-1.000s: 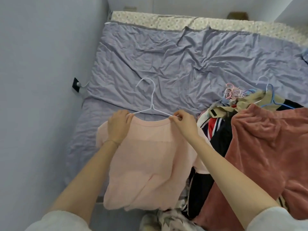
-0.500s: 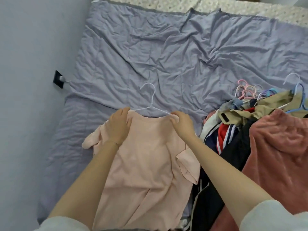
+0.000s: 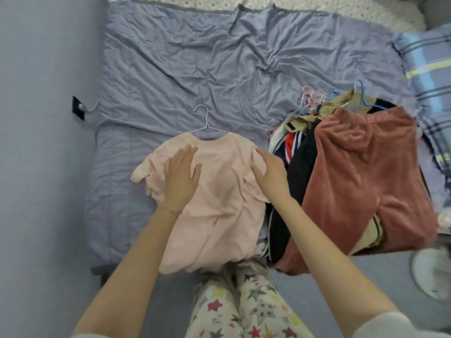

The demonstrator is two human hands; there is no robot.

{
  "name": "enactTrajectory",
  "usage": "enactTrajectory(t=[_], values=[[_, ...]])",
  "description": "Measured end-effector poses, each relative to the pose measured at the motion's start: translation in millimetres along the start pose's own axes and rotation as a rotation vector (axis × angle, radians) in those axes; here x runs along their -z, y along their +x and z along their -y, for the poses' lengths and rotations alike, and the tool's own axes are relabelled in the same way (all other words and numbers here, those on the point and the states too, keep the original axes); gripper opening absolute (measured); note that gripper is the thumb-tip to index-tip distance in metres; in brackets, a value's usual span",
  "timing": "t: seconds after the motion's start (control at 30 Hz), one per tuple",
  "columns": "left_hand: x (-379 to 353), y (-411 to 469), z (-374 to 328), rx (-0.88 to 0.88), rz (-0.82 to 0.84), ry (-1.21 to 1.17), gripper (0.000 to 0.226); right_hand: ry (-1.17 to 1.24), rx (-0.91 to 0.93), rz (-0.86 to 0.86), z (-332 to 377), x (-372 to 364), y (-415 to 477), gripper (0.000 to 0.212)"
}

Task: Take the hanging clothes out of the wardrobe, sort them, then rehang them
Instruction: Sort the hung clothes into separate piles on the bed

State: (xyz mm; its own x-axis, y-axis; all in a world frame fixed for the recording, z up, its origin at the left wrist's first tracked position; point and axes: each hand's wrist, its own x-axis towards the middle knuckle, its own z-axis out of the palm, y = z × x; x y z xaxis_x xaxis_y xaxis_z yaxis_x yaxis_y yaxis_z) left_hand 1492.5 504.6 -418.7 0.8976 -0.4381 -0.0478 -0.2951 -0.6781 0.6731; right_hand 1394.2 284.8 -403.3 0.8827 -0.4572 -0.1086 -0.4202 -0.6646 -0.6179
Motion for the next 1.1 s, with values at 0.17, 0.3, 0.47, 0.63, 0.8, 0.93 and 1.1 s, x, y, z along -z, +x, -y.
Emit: enactTrajectory(t=[0.17,0.3,0.47,0.63,0.8,0.93,1.1], values=[[28.4,-57.2,-51.4,-0.028,-0.033,-0.058,0.042,-0.027,0.002,-0.102,21.5,59.2,-71.9,0.047],[25.4,-91.3,-101.5,-0.102,-0.008,-0.105,0.044,-0.002,-0.016,-0.238,18.5,106.4,-118.2,0.047],[0.9,-112.4,-164.5,-0.225,0.016,-0.122,0.045,0.058,-0.072,-0.296,-11.8,154.5,-163.8,0.054],[-43.9,-120.3,-238.7,-0.263,-0.034,-0.184,0.042,0.069,-0.079,-0.305,-68.7,209.0,-195.1,0.055],[-102.4,-134.1,-318.1,-0.305,-0.090,-0.192,0.043,0.129,-0.036,-0.283,-139.6,272.6,-211.7,0.054],[-148.1,-147.6,-372.2,-0.251,-0.136,-0.224,0.047,0.151,-0.009,-0.244,-195.5,322.5,-217.5,0.055],[-183.3,-160.6,-420.2,-0.219,-0.176,-0.223,0.045,0.214,0.010,-0.178,-243.9,371.6,-212.5,0.056]])
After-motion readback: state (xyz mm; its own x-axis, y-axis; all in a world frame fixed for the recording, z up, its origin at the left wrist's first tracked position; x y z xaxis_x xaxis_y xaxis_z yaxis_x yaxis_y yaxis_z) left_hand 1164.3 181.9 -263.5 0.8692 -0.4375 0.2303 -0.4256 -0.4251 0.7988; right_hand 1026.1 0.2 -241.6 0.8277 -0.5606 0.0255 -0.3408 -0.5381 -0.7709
